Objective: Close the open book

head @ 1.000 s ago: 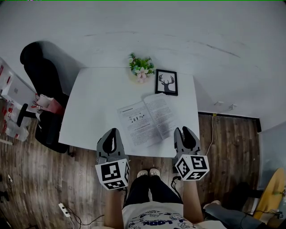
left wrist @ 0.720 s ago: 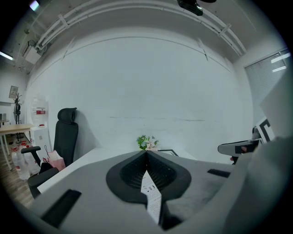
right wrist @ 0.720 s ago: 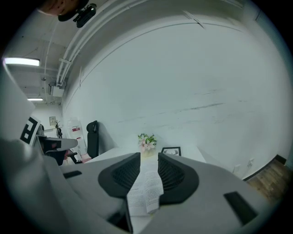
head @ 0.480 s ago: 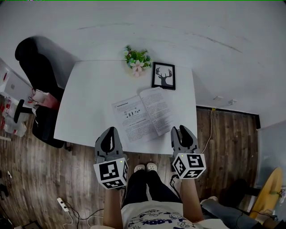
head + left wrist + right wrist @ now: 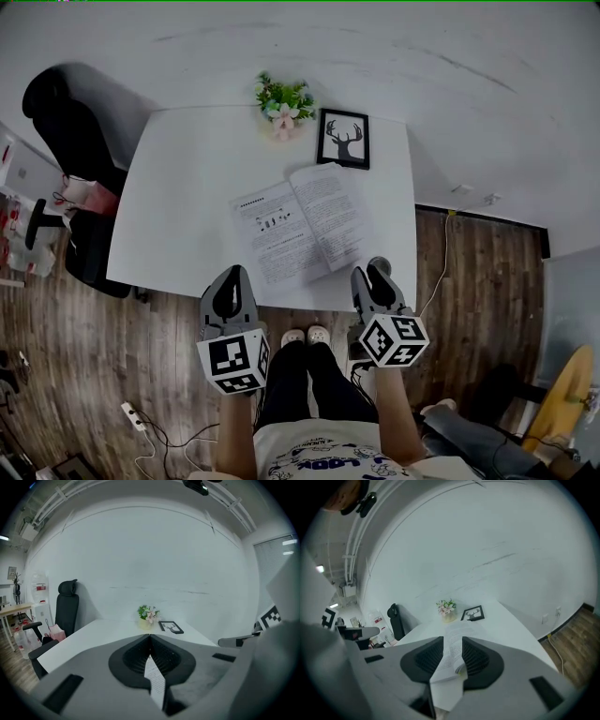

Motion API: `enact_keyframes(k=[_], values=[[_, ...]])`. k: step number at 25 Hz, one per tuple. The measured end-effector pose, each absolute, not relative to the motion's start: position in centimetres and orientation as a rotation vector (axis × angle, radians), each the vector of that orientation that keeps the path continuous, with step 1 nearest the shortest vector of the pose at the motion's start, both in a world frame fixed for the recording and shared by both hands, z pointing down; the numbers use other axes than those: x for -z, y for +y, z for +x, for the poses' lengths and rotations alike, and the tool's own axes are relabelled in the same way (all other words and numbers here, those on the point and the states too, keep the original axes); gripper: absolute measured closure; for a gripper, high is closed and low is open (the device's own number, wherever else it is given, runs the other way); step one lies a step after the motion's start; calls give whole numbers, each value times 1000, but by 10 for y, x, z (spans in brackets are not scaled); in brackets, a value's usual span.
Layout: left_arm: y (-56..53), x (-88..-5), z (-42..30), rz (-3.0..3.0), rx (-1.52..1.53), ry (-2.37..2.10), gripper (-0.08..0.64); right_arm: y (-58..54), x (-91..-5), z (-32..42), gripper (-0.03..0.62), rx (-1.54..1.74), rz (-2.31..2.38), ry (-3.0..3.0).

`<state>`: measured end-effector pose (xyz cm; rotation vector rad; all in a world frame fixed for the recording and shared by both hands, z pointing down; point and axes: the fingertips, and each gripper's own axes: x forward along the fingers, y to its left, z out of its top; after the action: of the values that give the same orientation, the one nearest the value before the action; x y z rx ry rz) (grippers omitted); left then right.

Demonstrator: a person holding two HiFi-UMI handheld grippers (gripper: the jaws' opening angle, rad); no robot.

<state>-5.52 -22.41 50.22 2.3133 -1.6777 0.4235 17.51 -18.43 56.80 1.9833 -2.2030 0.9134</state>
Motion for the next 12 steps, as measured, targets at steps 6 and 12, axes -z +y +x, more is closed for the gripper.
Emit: enact_keyframes(k=[6, 12], values=[[-219, -513, -51, 2305, -445, -1662, 537, -181, -605, 178, 459, -1261, 2004, -2196], [-217, -514, -49, 2304, -450, -1662, 537, -184, -628, 180, 421, -1452, 1989, -2184]])
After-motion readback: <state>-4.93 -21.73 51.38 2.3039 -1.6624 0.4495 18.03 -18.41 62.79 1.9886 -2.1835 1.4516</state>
